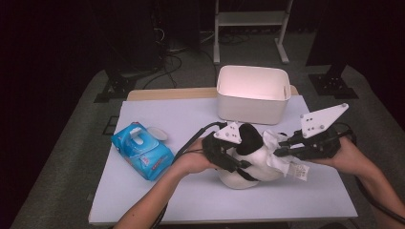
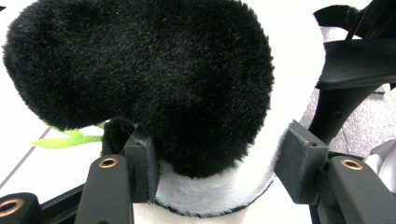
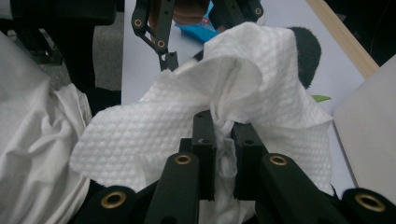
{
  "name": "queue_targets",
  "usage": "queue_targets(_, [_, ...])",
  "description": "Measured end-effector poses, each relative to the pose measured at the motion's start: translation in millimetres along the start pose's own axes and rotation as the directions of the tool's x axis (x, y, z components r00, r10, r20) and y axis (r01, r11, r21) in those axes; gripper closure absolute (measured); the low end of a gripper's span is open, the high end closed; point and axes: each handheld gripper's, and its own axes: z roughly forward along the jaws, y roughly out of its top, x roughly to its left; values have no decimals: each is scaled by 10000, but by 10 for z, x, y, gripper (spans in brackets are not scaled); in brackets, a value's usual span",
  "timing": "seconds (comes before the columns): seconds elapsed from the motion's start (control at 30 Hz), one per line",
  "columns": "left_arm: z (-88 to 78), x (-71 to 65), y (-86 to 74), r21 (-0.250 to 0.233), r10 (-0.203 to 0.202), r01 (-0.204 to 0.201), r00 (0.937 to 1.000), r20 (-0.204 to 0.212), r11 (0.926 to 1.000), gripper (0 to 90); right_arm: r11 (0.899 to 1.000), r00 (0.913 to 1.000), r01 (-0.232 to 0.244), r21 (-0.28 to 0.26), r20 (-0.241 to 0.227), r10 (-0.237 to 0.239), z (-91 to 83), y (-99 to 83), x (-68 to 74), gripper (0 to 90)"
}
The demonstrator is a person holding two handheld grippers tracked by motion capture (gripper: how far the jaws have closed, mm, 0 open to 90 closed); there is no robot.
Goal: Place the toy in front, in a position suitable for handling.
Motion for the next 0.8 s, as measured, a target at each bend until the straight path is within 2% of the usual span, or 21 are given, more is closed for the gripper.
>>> queue_targets(0.17, [-8,-1,-11,-66,-31,31,10000,32,10000,400,10000,10000,-43,-45,51,44,-34,16,3,691])
queue_targets(0.4, [-11,1,-13,-73,-58,58,10000,29,10000,398,9996,9998,-137,-238,111,139,-96,25,13,613])
queue_targets(0.5, [-3,3,-5,-60,-62,62,10000,17,10000,398,9991,9997,-164,-401,147,170,-117,25,7,605])
queue_targets(0.6, [23,-5,24,-11,40,-40,10000,37,10000,398,9986,9999,-134,-510,88,138,-91,48,19,613])
queue_targets(0.67, [53,-27,55,74,162,-162,9999,22,9998,398,9993,10000,19,-386,71,-17,-36,72,29,640])
queue_targets(0.73, [73,-42,73,204,295,-295,9996,3,9994,398,9997,9998,188,-171,3,-188,51,104,41,720])
queue_targets(0.8, [65,-35,59,168,214,-214,9998,-4,9996,398,9996,9994,290,-66,174,-289,91,124,55,794])
